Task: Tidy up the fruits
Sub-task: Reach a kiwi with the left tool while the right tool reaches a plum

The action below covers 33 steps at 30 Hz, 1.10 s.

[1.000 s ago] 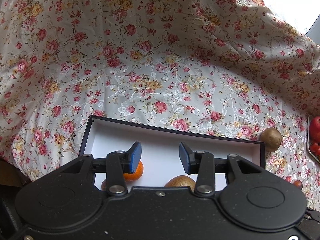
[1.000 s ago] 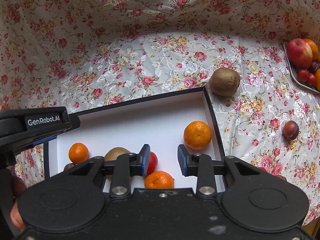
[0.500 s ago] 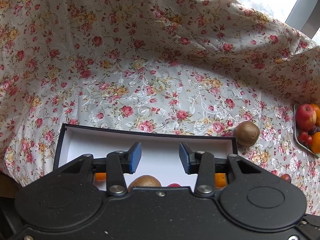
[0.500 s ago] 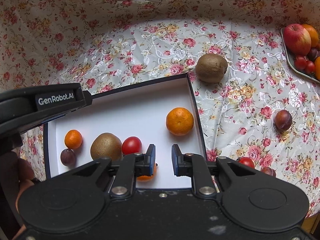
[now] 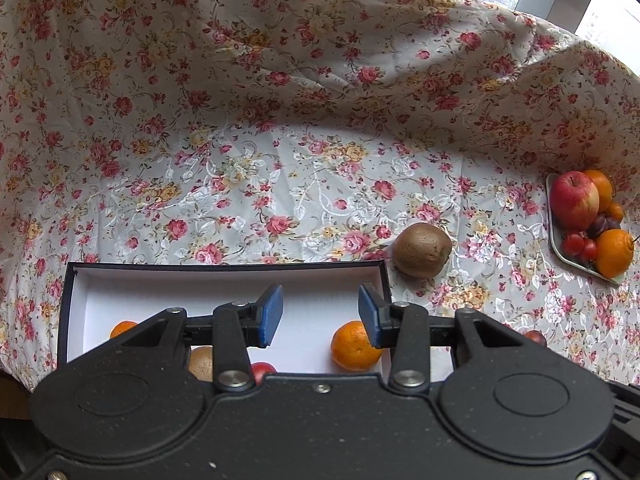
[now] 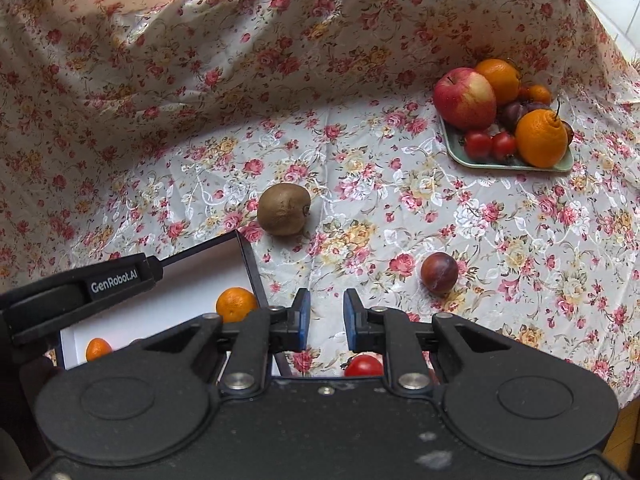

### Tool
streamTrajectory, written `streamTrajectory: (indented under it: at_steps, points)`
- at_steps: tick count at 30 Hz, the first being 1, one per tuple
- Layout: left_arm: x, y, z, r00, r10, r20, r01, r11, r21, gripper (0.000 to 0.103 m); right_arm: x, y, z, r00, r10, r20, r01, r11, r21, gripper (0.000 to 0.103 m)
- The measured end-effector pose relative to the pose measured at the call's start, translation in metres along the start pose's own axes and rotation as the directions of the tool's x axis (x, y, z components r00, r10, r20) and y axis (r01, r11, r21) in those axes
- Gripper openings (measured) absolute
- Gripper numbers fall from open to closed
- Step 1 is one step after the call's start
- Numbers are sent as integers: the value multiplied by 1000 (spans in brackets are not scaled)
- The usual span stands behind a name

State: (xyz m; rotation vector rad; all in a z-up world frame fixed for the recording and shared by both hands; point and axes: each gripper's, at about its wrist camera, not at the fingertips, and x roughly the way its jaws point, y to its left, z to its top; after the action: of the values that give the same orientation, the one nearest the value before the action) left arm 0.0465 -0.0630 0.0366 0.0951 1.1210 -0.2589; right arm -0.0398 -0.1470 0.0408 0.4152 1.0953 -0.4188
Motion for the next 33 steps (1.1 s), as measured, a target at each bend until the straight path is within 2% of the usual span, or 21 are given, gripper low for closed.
streamTrajectory:
  at_steps: [6, 14, 20, 23, 27, 33]
  points:
    - [3, -30, -1, 1000, -23, -9, 23, 999, 37, 50, 5, -31, 9, 997, -27, -68, 27, 1000, -12, 19]
    - [6, -67, -5, 998, -63, -30, 65, 994, 82, 50, 12, -73, 9, 989, 37, -144, -26, 997, 77, 19]
    - [9, -95, -12, 996, -84, -42, 88, 990, 114, 50, -3, -94, 3, 993, 51, -109, -44, 997, 66, 20]
    - [12, -106, -15, 993, -98, -59, 104, 988, 115, 50, -7, -109, 5, 995, 53, -88, -43, 993, 111, 20]
    - [19, -119, -19, 989, -114, -90, 124, 986, 115, 50, -7, -133, 7, 993, 63, -97, -44, 981, 191, 20]
    - [30, -134, -28, 988, -95, -121, 113, 983, 146, 50, -1, -159, 7, 986, 81, -147, -36, 958, 284, 21]
